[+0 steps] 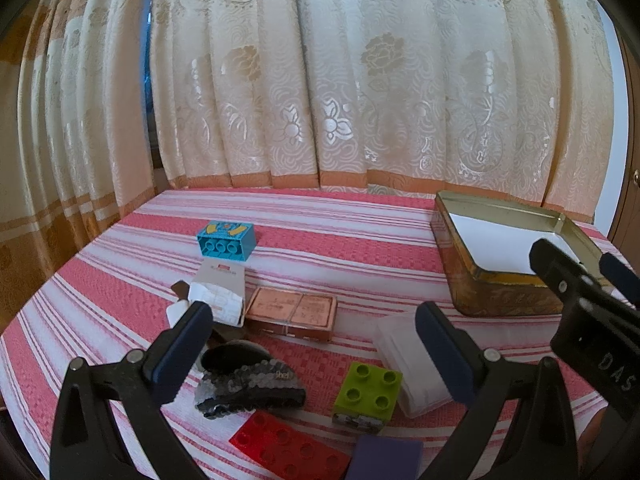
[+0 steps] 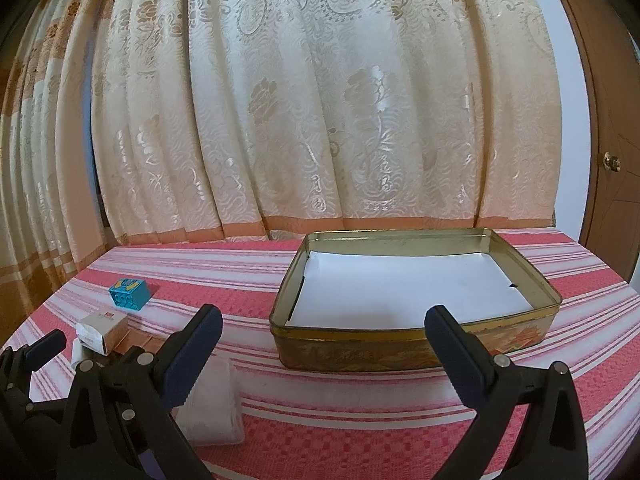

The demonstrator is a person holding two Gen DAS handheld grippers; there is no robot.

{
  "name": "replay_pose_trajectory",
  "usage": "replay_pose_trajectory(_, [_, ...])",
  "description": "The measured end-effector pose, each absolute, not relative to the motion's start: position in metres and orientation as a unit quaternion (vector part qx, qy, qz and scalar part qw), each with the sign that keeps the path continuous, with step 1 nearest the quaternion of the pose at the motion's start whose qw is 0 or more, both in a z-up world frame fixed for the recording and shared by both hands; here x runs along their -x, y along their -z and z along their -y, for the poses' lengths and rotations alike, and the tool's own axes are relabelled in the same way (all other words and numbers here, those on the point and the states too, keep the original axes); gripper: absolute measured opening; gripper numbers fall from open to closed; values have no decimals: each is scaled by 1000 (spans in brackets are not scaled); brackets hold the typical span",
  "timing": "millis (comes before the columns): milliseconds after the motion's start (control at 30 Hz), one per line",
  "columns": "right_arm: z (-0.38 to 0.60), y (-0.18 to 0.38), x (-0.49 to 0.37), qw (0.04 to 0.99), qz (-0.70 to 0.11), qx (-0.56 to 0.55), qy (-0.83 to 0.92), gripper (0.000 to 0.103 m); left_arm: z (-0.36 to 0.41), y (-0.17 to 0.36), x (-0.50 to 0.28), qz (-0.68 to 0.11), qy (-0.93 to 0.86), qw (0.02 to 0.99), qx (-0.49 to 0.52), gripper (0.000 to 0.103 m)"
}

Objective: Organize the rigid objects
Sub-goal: 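Grasp the red Duplo brick with the left tool while the right tool grasps the clear plastic box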

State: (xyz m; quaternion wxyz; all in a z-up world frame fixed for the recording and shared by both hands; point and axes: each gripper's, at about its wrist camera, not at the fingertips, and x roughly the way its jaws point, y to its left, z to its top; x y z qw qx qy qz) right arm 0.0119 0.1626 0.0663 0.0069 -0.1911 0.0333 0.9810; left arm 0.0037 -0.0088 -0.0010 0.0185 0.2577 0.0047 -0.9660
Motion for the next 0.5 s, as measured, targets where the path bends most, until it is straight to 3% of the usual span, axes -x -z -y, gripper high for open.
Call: replay_pose_trajectory(500, [-118, -40, 2, -113, 39, 284, -951, 97, 88, 19, -28, -54, 941, 57, -328, 99])
